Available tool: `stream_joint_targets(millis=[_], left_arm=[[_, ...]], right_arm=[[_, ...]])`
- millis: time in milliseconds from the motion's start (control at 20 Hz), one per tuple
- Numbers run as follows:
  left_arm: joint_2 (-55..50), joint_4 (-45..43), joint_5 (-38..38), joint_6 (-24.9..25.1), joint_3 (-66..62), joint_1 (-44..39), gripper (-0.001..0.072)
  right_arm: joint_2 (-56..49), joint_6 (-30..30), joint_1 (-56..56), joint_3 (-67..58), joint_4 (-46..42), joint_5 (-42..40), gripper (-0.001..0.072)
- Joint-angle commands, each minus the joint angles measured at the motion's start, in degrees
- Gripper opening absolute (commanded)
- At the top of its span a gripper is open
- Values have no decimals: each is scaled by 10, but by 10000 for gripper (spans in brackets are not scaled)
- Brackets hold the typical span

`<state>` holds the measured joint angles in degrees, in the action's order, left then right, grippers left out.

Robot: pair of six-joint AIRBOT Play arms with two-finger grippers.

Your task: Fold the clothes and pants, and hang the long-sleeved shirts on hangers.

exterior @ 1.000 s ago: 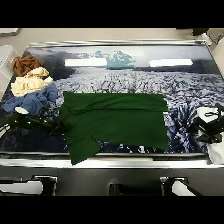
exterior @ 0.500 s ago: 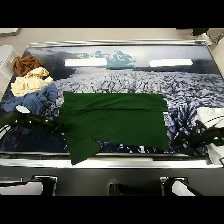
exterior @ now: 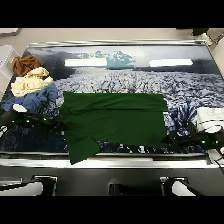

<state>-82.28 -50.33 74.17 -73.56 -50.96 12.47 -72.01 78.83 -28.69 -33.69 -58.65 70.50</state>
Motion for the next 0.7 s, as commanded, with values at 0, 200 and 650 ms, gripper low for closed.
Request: stream_joint_targets(millis=[0,200,650], left_arm=[[9,0,5,-10,0,0,30],[39,0,6,-10,-30,5,29],[266,-33,-180,3,-601,14,29]], right_arm=[[-8,6,44,2,10,-41,79],[18,7,45,-74,18,-10,34],[186,-65,45,-746,-61,-107,36]])
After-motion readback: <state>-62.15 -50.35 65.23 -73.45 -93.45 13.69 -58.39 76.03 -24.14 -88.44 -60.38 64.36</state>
